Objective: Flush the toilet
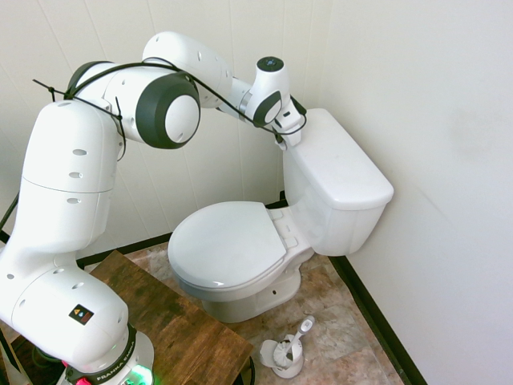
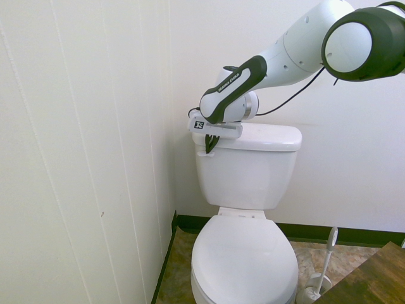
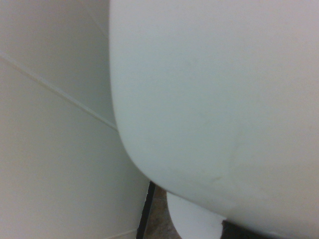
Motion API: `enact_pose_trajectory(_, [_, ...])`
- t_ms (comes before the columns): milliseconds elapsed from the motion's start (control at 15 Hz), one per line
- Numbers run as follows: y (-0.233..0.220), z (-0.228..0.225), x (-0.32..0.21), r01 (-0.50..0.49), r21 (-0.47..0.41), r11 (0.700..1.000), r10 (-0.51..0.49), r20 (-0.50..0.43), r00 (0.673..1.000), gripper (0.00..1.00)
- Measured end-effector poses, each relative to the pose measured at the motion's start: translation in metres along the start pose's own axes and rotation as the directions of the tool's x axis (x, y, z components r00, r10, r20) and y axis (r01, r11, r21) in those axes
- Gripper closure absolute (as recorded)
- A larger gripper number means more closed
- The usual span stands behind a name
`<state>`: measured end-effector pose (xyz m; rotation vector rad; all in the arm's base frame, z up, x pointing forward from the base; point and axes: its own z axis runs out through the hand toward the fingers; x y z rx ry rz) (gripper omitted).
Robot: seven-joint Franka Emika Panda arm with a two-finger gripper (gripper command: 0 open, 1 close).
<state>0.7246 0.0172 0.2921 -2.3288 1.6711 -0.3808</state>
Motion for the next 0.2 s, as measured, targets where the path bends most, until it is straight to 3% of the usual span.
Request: enact_pose_trajectory(200, [-0.0035,0.0068,-0.0022,0.005,0.001,1.000,-0.005,0.001,1.000,1.00])
